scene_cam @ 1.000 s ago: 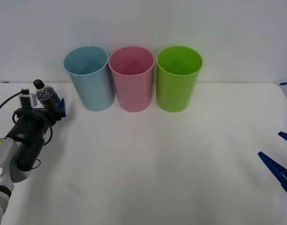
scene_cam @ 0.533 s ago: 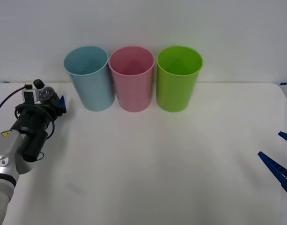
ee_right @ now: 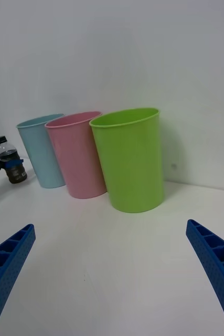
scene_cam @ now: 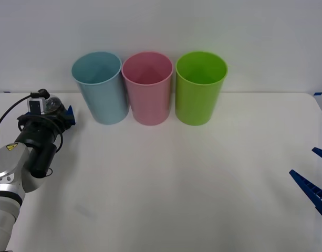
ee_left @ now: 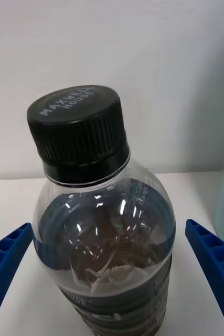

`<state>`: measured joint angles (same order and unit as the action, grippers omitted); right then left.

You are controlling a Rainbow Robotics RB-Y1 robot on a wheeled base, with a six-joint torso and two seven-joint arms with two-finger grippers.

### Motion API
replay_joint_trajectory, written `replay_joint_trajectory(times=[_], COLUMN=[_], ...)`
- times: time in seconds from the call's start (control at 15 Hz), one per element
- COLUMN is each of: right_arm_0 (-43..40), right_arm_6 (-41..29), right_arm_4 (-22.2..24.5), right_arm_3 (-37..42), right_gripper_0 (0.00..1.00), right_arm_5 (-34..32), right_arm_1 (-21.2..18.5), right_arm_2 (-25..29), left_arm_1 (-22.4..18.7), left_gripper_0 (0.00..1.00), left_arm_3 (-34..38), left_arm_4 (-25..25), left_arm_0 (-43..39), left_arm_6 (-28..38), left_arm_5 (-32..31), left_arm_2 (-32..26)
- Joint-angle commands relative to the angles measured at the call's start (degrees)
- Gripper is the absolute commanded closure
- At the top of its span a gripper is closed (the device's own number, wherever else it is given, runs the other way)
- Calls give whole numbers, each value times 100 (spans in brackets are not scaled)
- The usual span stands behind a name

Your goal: Grasp the object on the table and drop it into the matching bin: aluminum can to the light blue bin, PET bottle to the pink bin.

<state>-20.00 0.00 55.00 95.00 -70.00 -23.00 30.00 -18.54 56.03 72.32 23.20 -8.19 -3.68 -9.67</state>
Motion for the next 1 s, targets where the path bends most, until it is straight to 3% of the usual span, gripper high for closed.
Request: replay_joint_trajectory(times=[0.07,0.33,0.4,0.47,1.0], right_arm_0=[0,0,0,0,0], right_arm_6=[0,0,0,0,0], right_arm_4=[0,0,0,0,0], right_arm_3=[0,0,0,0,0], right_gripper_0=[0,0,0,0,0], right_arm_5=[0,0,0,0,0], right_arm_1=[0,0,0,0,0], right_arm_2=[0,0,0,0,0], left_arm_1=[0,0,0,0,-79], left_gripper_0=[0,1,92,100,100], left_arm_3=[4,4,4,-5,22], left_arm_4=[10,19,28,28,-87], left_arm_0=[0,0,0,0,-53], left_arm_6=[-16,-16,-33,-33,-33], left_arm_5=[-1,-1,-1,8,-220], left_arm_2=[0,0,18,18,18])
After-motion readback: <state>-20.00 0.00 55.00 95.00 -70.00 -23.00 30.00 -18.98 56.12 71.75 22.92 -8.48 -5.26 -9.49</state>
